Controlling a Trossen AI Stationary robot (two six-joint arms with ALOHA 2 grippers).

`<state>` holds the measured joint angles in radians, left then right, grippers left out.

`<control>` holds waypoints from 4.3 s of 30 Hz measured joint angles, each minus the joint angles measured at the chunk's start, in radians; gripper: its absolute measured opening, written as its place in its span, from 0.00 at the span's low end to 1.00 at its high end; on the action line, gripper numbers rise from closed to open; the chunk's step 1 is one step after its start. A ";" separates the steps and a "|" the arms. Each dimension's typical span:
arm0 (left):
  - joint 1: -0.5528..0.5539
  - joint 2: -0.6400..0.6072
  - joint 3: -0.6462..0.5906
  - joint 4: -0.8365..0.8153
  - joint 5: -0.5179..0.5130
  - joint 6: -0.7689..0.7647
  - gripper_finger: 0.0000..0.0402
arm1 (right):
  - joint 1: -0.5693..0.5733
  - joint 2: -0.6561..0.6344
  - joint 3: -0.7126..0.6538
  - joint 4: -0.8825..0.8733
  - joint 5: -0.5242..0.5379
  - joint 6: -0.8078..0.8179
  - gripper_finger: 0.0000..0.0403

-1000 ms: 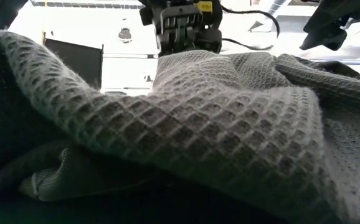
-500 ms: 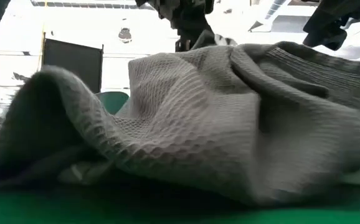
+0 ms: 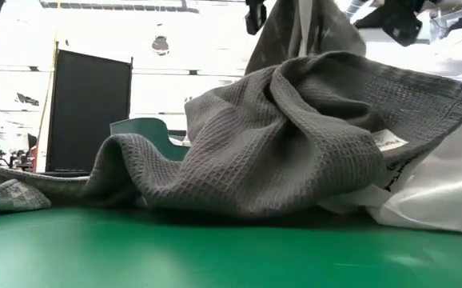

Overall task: Sort towels by color in basket
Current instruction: Put the gray patterned towel into the orange bin

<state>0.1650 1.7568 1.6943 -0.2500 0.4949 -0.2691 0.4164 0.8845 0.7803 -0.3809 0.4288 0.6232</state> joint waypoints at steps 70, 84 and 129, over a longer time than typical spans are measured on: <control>0.003 -0.037 0.001 0.116 -0.111 -0.135 0.24 | -0.173 0.257 0.215 0.147 0.015 -0.455 0.08; 0.071 -0.210 0.001 -0.141 -0.207 -0.065 0.48 | -0.211 0.031 0.214 0.124 0.021 -0.449 0.07; 0.160 -0.365 0.001 -0.477 -0.177 0.213 0.46 | -0.814 0.185 0.484 0.304 -0.051 -0.641 0.07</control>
<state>0.3248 1.3915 1.6951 -0.7265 0.3183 -0.0563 -0.3973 1.0698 1.2648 -0.0766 0.3777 -0.0181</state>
